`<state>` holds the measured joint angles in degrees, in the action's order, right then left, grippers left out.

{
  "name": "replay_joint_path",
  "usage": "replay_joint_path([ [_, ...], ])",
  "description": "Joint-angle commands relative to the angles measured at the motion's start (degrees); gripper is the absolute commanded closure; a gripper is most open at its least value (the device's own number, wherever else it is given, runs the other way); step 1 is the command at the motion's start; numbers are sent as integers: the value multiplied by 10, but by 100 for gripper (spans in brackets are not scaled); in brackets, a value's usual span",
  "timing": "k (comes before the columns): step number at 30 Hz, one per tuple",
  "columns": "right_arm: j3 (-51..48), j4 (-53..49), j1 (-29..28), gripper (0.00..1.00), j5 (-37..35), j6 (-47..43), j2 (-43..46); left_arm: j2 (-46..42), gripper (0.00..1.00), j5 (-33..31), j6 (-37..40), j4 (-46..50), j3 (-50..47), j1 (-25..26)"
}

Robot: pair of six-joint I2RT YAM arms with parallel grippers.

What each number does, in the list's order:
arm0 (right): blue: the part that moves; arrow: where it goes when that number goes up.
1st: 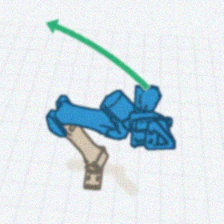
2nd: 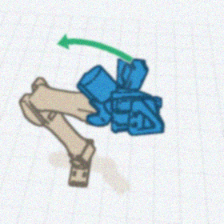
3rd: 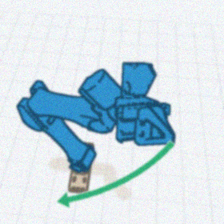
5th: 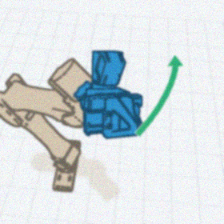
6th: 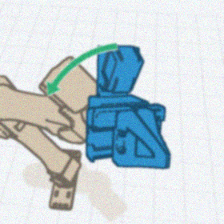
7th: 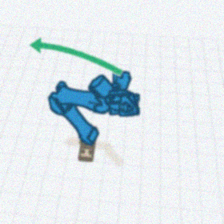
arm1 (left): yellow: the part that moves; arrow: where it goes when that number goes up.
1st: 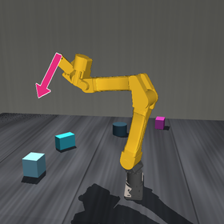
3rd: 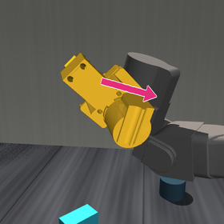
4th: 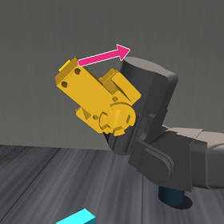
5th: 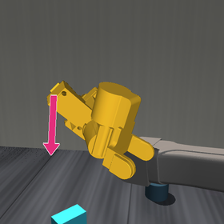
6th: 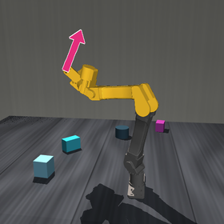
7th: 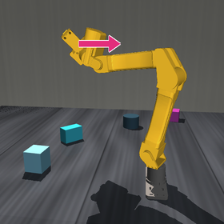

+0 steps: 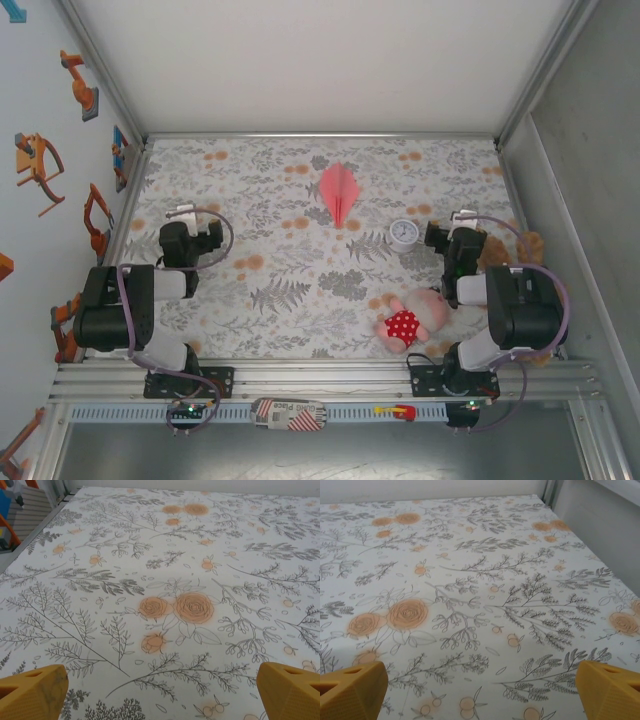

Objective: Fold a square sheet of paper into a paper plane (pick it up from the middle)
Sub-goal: Reset both arms

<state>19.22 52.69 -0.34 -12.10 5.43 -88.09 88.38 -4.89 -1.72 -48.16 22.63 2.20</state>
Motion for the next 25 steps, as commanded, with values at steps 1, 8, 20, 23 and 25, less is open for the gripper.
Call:
replay_joint_path([
  [1,17,-7,4,1,-27,7,-2,-1,4,0,-1,6,10,-3],
  [8,17,-7,3,1,-27,7,-2,-1,4,-4,0,3,7,-1],
  [20,17,-7,4,1,-28,7,-2,0,4,4,-3,15,15,-5],
  [23,17,-7,3,1,-28,7,-2,0,4,7,-4,14,14,-7],
  [25,15,-6,3,1,-26,6,-1,0,4,6,-4,11,12,-7],
])
